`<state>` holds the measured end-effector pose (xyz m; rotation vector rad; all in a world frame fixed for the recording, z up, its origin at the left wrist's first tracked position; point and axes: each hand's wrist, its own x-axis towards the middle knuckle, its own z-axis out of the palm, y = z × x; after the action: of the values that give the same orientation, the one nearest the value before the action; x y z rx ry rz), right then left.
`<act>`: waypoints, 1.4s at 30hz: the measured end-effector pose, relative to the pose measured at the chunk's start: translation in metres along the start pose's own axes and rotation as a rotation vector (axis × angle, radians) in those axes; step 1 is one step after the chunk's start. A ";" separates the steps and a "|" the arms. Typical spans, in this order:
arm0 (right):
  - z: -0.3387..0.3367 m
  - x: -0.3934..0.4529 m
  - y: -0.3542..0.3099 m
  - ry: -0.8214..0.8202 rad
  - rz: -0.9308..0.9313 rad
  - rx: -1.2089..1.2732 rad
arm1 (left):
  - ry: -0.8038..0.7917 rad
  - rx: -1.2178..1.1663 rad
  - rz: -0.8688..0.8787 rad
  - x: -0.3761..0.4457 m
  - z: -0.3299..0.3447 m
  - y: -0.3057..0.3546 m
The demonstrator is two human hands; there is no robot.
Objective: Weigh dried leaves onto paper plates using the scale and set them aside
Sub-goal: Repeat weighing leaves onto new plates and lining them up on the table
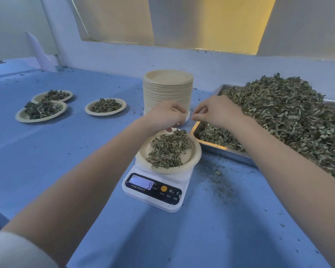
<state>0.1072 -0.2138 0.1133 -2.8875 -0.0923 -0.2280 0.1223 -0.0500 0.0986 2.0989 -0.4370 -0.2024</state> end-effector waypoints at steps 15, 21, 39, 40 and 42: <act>0.016 -0.007 -0.018 -0.036 -0.218 0.308 | 0.012 0.043 -0.061 -0.016 -0.026 -0.016; 0.023 -0.014 -0.030 -0.108 -0.271 0.344 | -0.054 0.084 -0.058 -0.028 -0.036 -0.024; 0.048 -0.015 -0.050 -0.205 -0.342 -0.065 | -0.089 0.469 -0.021 -0.032 -0.031 -0.053; 0.050 -0.013 -0.052 -0.203 -0.331 -0.075 | -0.088 0.453 -0.023 -0.031 -0.031 -0.054; 0.050 -0.011 -0.054 -0.208 -0.305 -0.051 | -0.109 0.384 -0.048 -0.032 -0.034 -0.054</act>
<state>0.0999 -0.1500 0.0760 -2.9269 -0.5737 0.0194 0.1156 0.0149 0.0705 2.4849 -0.5236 -0.2798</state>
